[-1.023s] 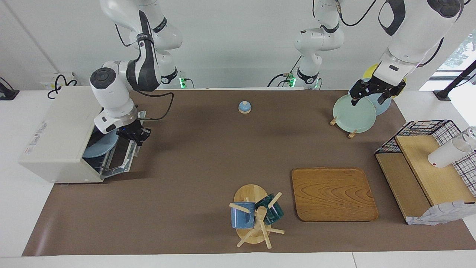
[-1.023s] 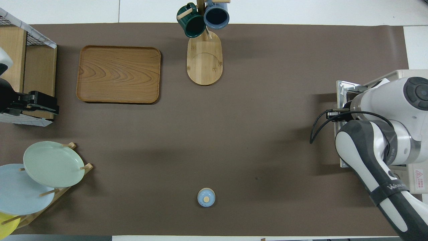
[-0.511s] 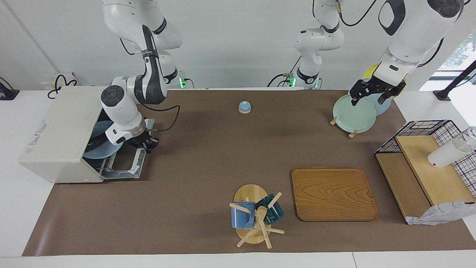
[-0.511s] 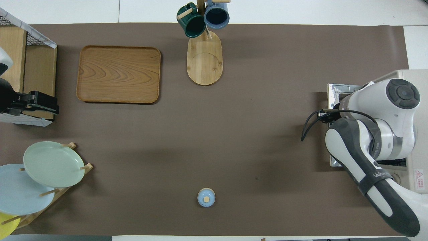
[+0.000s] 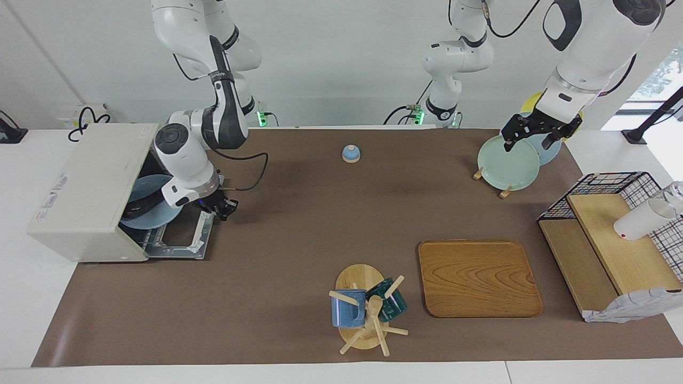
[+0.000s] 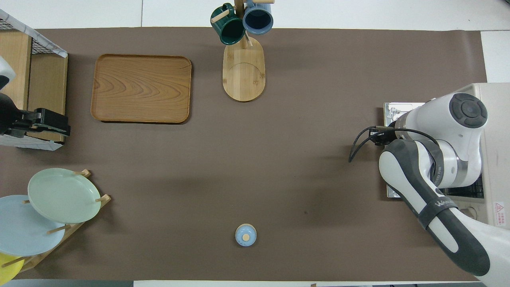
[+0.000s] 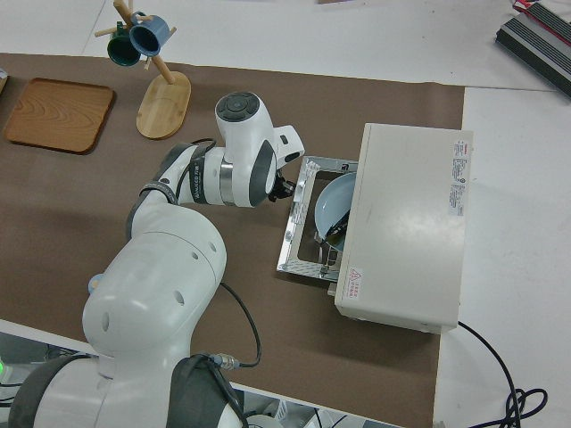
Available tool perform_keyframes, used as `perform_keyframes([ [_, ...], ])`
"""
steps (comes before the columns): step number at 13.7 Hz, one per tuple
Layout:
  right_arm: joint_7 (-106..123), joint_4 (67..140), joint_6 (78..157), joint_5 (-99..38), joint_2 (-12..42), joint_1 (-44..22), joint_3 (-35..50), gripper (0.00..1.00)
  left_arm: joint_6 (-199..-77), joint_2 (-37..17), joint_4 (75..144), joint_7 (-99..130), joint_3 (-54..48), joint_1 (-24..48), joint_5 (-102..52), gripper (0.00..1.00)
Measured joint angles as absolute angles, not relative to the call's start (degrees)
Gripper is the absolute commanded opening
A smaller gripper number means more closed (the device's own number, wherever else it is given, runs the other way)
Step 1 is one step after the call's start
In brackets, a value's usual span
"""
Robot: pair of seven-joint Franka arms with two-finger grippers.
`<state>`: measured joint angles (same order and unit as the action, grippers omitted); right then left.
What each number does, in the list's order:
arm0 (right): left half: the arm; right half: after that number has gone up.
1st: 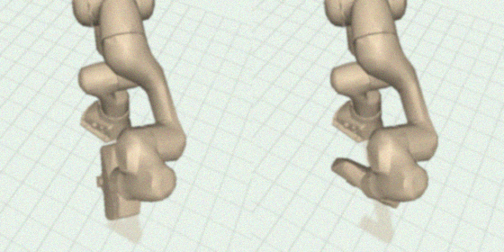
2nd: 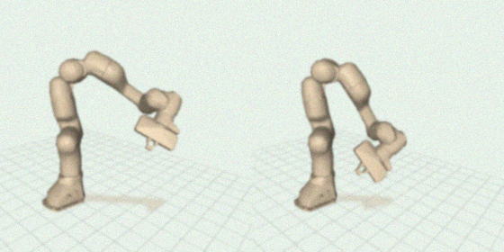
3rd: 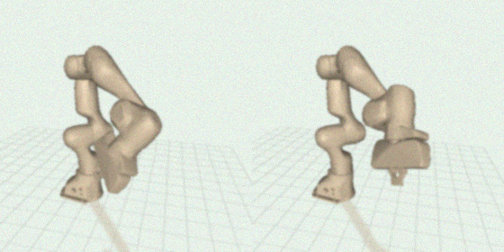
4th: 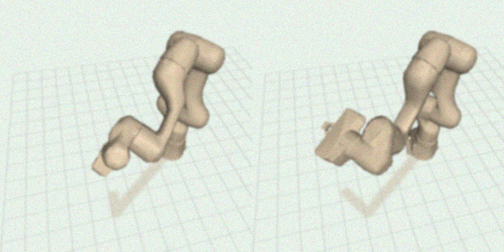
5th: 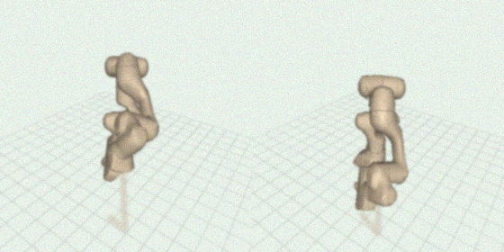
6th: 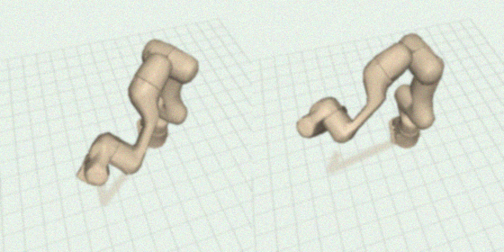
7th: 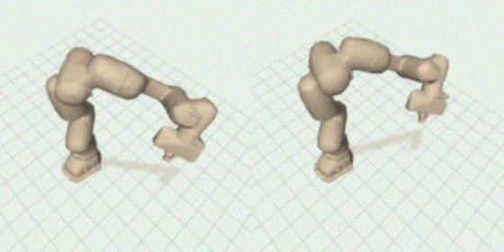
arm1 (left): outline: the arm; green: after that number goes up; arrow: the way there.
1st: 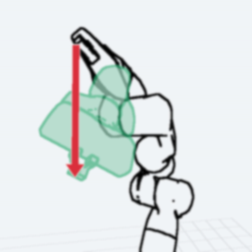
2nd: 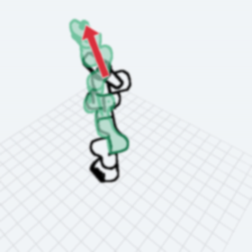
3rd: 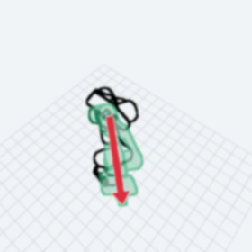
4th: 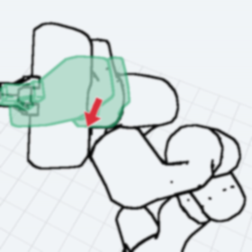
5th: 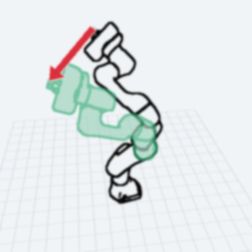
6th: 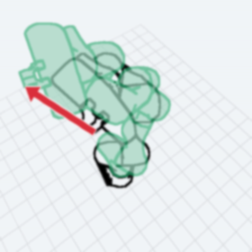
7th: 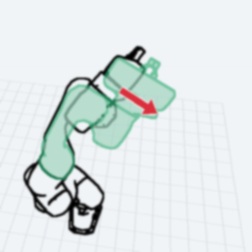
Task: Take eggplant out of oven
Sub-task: 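Pull the oven door down and open with the right gripper, then reach the right gripper into the oven and grasp the blue plate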
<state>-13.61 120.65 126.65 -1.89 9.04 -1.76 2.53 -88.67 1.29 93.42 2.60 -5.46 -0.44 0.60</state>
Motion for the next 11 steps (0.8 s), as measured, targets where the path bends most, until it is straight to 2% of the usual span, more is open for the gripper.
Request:
perform_keyframes([
  [1,-13.7,118.7,124.0,-1.9,9.0,-1.6,2.5,0.51,-88.7,1.3,93.4,2.6,-5.5,-0.4,0.6,1.0],
  [5,-13.0,112.9,115.5,-0.1,8.3,1.2,2.2,0.52,-88.7,1.3,93.4,2.6,-5.5,-0.4,0.6,1.0],
  [10,-4.8,112.3,112.7,1.5,6.9,6.8,1.8,0.51,-88.7,1.3,93.4,2.6,-5.5,-0.4,0.6,1.0],
  [11,-3.6,112.4,112.7,1.5,6.8,7.6,1.7,0.48,-88.7,1.3,93.4,2.6,-5.5,-0.4,0.6,1.0],
])
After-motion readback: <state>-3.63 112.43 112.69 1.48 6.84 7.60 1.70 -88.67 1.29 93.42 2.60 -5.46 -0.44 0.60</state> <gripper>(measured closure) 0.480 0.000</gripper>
